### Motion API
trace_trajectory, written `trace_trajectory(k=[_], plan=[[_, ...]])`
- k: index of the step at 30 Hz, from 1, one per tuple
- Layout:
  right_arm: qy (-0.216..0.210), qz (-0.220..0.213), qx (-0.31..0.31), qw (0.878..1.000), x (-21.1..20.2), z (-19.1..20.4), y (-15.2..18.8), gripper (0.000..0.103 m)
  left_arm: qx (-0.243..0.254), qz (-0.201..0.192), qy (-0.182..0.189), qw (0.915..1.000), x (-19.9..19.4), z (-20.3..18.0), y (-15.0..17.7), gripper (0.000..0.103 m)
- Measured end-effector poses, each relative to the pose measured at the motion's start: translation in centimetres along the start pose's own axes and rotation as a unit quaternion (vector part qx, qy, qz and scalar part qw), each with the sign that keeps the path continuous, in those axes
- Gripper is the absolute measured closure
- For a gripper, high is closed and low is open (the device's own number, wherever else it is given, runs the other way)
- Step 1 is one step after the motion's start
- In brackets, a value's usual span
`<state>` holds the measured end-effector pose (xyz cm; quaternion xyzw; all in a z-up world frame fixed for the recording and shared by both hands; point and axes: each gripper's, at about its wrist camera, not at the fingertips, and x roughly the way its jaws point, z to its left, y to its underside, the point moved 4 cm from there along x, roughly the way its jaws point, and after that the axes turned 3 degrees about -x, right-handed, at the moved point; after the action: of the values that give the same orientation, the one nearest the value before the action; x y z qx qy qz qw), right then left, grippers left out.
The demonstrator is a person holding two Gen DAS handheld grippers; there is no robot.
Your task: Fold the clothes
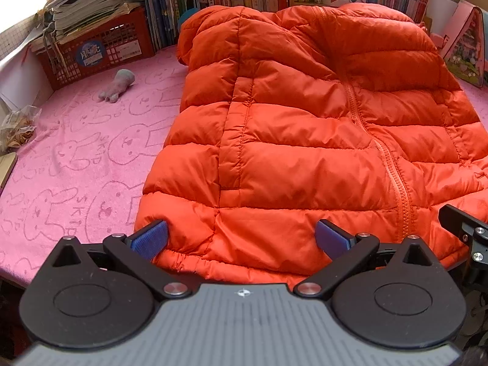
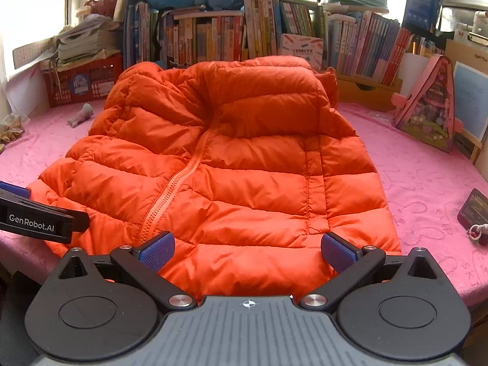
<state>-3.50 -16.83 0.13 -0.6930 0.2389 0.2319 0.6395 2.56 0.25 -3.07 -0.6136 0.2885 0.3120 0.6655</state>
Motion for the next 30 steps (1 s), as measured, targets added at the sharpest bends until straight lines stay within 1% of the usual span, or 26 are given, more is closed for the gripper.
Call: trace_trajectory(k=[3,8,11,30], plan=[[0.000,0.011,-0.003,1.000,-0.11,0.26,-0.29,0.000,0.003,0.005,-0.002,1.0000,0.05,0.05,0.01,0.000],[-0.003,0.009,-0.001,1.000,0.22,0.30,-0.35,0.000,0.008,0.012,-0.004,0.9999,0.13,0.13,0.02,0.000],[-0.002,0.008,-0.002,1.000,0.50,0.28,-0.02,0.000,0.006,0.008,-0.003,0.9999,0.15,0.22,0.15,0.000],[0.008,0.015,-0.011,1.000,0.82,0.38,0.26,0.000,0.009,0.011,-0.002,0.9999,0.52,0.18,0.27,0.000]])
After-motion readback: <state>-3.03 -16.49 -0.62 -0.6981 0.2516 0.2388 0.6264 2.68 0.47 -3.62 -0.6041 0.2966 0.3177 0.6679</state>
